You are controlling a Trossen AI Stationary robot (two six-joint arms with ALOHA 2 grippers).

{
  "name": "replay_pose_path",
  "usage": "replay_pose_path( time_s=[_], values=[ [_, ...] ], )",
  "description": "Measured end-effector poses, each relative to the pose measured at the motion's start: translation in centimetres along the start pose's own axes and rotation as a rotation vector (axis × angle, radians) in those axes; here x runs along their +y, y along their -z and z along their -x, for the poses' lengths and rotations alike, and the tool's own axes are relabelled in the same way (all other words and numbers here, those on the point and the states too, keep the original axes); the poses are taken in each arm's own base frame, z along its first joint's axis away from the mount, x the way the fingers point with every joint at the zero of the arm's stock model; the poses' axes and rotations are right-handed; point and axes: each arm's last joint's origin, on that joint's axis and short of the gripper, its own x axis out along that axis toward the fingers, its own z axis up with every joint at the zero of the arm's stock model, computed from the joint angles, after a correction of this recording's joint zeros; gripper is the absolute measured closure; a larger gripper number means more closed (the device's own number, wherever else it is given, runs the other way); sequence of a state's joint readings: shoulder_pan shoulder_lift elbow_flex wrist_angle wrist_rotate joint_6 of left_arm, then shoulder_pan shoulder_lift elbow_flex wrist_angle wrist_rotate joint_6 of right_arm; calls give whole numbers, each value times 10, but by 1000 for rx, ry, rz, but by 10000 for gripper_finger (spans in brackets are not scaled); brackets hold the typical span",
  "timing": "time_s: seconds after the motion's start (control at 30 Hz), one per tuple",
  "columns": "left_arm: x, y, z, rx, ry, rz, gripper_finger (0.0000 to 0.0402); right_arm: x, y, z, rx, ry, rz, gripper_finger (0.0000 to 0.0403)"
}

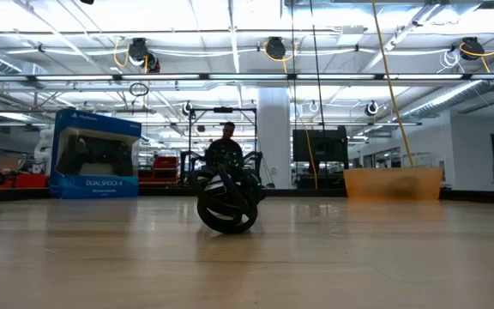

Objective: Pick and place USB-C Cables
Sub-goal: Put the black charger cable into the orange bin

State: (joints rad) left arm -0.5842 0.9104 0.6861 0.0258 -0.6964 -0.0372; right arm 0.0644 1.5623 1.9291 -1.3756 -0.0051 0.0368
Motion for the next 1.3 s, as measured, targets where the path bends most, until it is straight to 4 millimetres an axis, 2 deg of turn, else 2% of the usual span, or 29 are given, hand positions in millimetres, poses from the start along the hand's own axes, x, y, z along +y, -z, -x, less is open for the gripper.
replay_pose_path(
  time_s=[0.17,0.33,0.47,0.77,1.0,1.3],
  values=[
    [0,0,0,0,0,1,220,-7,-6,2,48,12,-22,314],
    [0,0,0,0,0,1,220,-8,-14,-11,62,15,-26,314],
    [0,0,0,-1,0,1,220,-6,-27,-33,59,14,-61,314],
    [0,0,0,0,0,23,220,6,-41,-104,56,1,-64,314],
    [0,0,0,0,0,24,220,13,-33,-146,7,-14,-41,314],
    [0,0,0,0,0,20,220,28,-17,-183,-45,-38,14,314]
  ],
)
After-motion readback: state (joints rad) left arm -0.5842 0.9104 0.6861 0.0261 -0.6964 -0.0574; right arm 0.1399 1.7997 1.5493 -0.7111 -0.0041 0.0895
